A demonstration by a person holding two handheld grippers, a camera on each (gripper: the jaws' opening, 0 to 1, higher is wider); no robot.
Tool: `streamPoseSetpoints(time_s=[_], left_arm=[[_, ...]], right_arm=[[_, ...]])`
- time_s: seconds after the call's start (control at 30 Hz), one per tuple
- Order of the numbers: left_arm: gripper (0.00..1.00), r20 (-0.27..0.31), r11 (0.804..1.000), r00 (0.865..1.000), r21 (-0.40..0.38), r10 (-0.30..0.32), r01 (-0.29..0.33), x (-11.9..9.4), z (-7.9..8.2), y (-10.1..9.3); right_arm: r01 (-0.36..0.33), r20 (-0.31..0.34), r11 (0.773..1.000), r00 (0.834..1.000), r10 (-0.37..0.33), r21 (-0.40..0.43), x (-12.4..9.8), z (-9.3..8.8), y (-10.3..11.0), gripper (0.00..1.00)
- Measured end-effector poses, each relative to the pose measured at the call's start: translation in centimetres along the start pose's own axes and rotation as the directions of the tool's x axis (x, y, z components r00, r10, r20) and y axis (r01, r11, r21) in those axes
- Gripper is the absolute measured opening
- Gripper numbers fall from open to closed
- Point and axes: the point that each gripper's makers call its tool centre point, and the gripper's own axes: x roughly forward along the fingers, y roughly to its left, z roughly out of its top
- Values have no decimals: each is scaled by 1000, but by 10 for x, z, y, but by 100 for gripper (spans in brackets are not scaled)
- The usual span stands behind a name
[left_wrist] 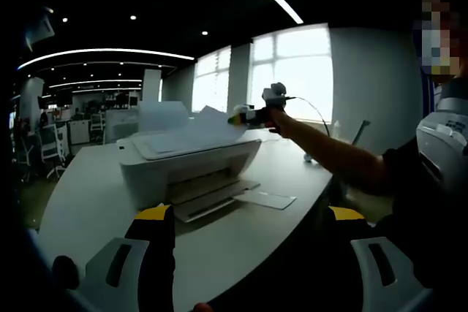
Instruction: Remove the paper from the printer output slot and place it on top of the printer
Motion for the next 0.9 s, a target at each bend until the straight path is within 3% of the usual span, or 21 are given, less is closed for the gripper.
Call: streamPoseSetpoints(time_s=[0.9], left_arm=[[87, -4, 1000, 1000, -1, -1, 1, 1, -1, 0]], right_arm=[[35, -27, 998, 999, -34, 43, 4, -20, -22, 0]])
